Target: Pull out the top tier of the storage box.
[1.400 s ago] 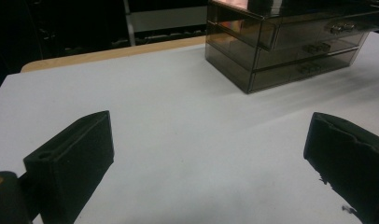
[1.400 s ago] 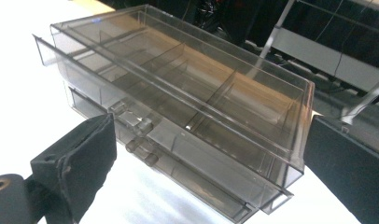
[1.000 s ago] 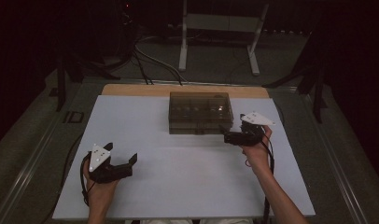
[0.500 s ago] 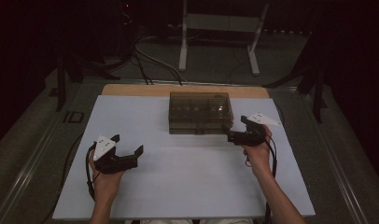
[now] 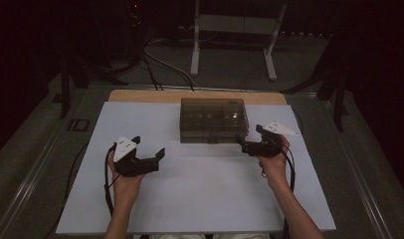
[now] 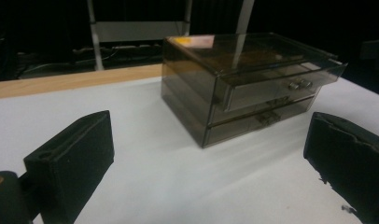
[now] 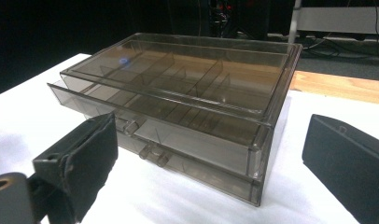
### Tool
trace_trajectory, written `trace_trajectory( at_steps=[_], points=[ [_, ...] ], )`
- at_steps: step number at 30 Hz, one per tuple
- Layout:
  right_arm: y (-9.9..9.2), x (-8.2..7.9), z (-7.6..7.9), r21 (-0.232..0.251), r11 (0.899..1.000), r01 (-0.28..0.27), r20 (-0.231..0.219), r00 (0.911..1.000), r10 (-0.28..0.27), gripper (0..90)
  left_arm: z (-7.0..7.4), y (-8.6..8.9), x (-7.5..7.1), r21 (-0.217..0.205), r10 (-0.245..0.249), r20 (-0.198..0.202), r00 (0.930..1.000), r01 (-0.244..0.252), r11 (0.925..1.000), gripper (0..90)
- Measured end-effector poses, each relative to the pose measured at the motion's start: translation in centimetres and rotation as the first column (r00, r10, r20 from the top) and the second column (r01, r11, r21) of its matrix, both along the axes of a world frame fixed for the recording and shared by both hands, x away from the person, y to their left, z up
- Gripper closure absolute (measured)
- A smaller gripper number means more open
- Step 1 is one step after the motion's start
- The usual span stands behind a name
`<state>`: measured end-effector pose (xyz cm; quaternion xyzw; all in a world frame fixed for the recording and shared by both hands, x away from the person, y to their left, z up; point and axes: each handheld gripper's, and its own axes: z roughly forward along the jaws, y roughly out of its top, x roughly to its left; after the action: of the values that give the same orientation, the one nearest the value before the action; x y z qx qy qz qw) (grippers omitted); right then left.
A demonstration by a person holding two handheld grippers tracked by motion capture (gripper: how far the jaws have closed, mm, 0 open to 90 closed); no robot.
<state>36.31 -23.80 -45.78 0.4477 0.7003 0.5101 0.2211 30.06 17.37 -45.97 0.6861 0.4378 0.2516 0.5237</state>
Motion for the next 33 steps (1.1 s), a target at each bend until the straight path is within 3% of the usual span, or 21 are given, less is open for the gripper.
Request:
trace_trajectory(
  at_steps=[9,16,23,33],
  points=[
    [0.1,-0.1,-0.6,-0.003,1.000,-0.003,-0.011,0.9999,0.003,2.8,-0.2,-1.8,1.5,0.004,-0.064,0.006,0.9979,0.064,0.9979,3.3],
    [0.1,-0.1,-1.3,-0.007,1.000,-0.009,-0.018,0.9998,0.009,2.7,-0.8,-3.1,2.8,0.031,-0.092,-0.001,0.9958,0.092,0.9953,3.3],
    [0.3,-0.1,-1.7,-0.005,1.000,-0.019,-0.016,0.9997,0.019,2.8,-1.3,-4.0,3.7,0.018,-0.111,0.008,0.9938,0.111,0.9937,3.3],
    [0.7,0.3,-2.0,0.010,0.999,-0.043,-0.021,0.9988,0.043,3.0,-1.9,-5.3,4.8,0.033,-0.125,0.000,0.9922,0.125,0.9916,3.3]
  ],
)
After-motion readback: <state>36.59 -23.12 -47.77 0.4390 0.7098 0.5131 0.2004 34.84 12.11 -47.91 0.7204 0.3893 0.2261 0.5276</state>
